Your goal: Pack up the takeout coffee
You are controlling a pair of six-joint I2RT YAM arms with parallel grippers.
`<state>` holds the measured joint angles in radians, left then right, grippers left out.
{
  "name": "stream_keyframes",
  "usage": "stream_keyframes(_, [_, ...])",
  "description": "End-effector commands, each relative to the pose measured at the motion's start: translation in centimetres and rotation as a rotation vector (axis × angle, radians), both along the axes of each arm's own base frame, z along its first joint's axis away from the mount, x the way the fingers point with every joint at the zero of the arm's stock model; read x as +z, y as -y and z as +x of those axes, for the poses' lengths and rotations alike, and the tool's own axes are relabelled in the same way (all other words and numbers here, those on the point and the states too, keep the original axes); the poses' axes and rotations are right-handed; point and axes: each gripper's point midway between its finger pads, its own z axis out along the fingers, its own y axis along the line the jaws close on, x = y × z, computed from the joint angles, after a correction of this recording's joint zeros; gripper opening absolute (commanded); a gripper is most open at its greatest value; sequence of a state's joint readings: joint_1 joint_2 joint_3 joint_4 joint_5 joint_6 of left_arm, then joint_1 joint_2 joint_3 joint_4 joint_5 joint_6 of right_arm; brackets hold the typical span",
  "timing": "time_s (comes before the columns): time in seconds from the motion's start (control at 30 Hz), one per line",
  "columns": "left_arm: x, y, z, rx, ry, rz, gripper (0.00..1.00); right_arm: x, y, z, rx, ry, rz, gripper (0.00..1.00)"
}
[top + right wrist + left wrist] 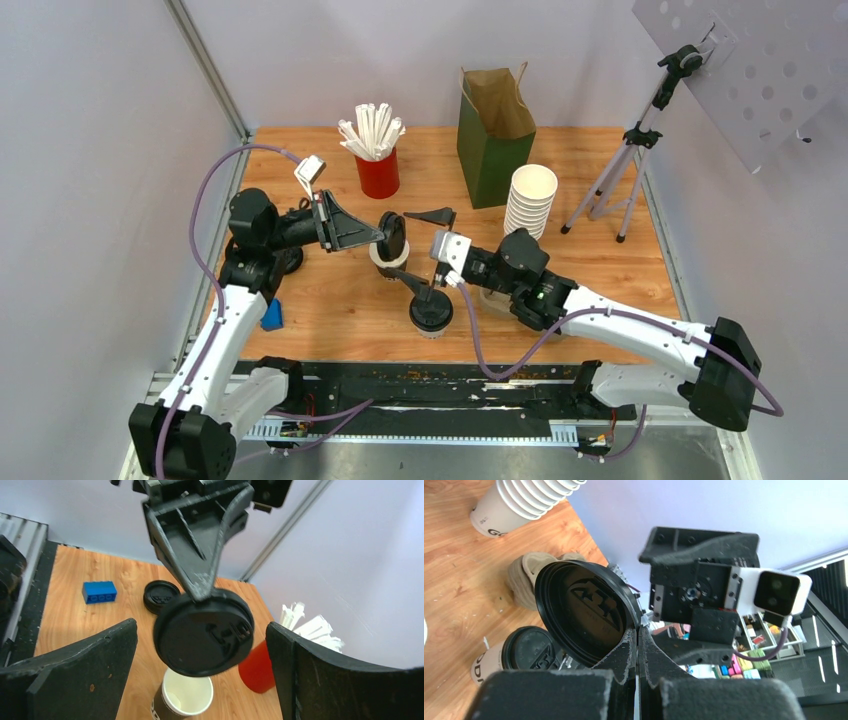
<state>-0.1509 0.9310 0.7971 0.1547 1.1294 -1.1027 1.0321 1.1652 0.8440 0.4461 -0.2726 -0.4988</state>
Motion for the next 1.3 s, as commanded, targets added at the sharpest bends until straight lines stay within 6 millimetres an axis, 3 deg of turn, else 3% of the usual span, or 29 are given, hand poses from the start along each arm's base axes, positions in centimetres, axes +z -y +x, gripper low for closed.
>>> stream_keyframes(0.0, [1.4,0.2,-1.5,-0.056,0.050,-0.018,0.00,2.0,1.7,0.9,-0.028,0.036,0.055,1.00])
stream_keyframes(0.27, [2.1,0.5,-1.6,-0.068,0.044,-0.020,0.00,1.2,2.0,1.2,0.023,0.033,0.017,0.95])
stream_keyframes(0.47, [2.3,0.6,-1.5,-0.074,0.043,-0.020,0.00,0.4,1.4,1.0,0.057,0.018,-0.013,1.00])
stream_keyframes(0.93, [2.1,0.8,-1.3,-0.077,0.036,-0.003,0.00,-0.6,0.0,1.8,0.068,-0.004,-0.064,0.98])
stream_keyframes(1.27, [2.2,0.8,-1.5,-0.084,0.036,-0.004,0.00,-1.0,-0.6,1.9,0.086,-0.012,-0.076,0.73])
